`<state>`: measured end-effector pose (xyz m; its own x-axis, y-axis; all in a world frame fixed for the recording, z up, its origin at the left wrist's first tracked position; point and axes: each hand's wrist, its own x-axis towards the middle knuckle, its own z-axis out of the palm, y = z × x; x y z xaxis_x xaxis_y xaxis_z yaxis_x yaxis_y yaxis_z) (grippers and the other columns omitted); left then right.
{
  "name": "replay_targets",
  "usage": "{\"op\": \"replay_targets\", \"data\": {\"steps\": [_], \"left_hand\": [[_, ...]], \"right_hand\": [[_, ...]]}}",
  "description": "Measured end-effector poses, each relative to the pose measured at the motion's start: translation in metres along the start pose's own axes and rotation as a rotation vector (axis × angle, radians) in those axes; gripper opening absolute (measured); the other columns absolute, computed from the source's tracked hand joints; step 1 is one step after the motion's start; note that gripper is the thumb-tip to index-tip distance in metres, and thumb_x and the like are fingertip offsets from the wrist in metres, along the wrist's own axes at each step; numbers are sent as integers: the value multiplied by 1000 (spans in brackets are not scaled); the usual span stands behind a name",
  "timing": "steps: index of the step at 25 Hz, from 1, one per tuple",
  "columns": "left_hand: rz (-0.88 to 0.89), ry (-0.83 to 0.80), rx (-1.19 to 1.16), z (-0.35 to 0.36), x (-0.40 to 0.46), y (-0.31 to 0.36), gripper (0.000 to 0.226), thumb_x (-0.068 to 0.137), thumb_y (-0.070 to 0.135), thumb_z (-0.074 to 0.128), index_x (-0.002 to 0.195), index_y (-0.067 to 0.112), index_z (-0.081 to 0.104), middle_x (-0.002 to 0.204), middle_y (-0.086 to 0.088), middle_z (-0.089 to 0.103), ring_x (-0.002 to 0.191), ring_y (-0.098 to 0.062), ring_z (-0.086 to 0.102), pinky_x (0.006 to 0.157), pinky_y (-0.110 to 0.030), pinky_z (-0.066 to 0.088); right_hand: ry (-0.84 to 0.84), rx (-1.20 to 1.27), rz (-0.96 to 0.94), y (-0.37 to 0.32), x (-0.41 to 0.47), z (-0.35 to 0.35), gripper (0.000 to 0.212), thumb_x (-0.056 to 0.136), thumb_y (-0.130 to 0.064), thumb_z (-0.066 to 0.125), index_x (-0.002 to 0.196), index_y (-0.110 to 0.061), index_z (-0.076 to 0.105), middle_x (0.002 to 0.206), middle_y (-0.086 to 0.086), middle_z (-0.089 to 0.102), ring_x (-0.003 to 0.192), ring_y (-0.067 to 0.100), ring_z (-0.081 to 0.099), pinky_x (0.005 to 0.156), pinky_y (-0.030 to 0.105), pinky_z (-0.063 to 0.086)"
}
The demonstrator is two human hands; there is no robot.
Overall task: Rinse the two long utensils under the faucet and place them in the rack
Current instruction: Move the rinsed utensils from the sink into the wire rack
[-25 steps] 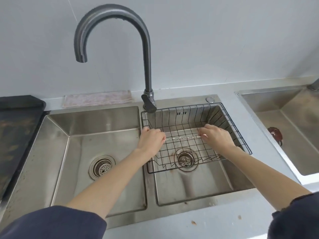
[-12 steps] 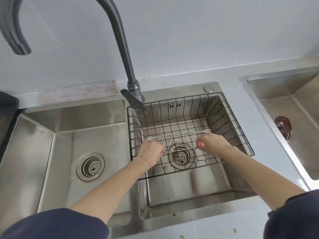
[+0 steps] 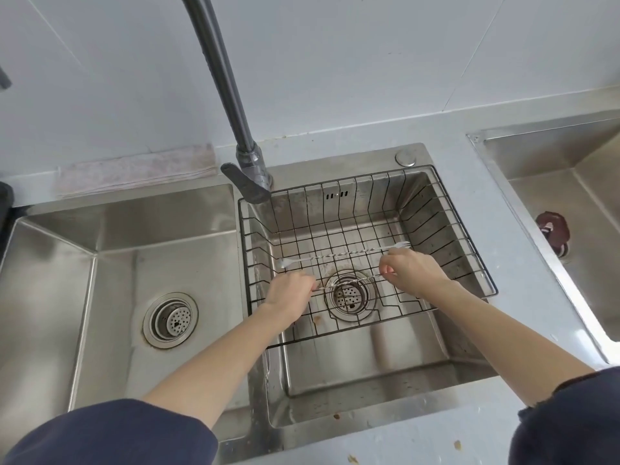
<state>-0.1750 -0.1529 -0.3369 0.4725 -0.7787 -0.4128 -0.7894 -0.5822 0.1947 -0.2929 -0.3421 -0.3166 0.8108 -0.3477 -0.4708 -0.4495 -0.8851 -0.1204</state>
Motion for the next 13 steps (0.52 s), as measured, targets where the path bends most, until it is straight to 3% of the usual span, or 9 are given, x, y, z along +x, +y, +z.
{"op": "replay_targets", "data": {"steps": [13], "left_hand": [[-21, 12, 1, -18, -8, -2, 28, 95, 17, 41, 113, 7, 60, 117, -12, 65, 109, -30, 59, 85, -37, 52]], "right_hand": [[9, -5, 43, -22, -7, -14, 26, 93, -20, 48, 116, -18, 58, 125, 6, 56, 114, 30, 53, 92, 39, 45]]}}
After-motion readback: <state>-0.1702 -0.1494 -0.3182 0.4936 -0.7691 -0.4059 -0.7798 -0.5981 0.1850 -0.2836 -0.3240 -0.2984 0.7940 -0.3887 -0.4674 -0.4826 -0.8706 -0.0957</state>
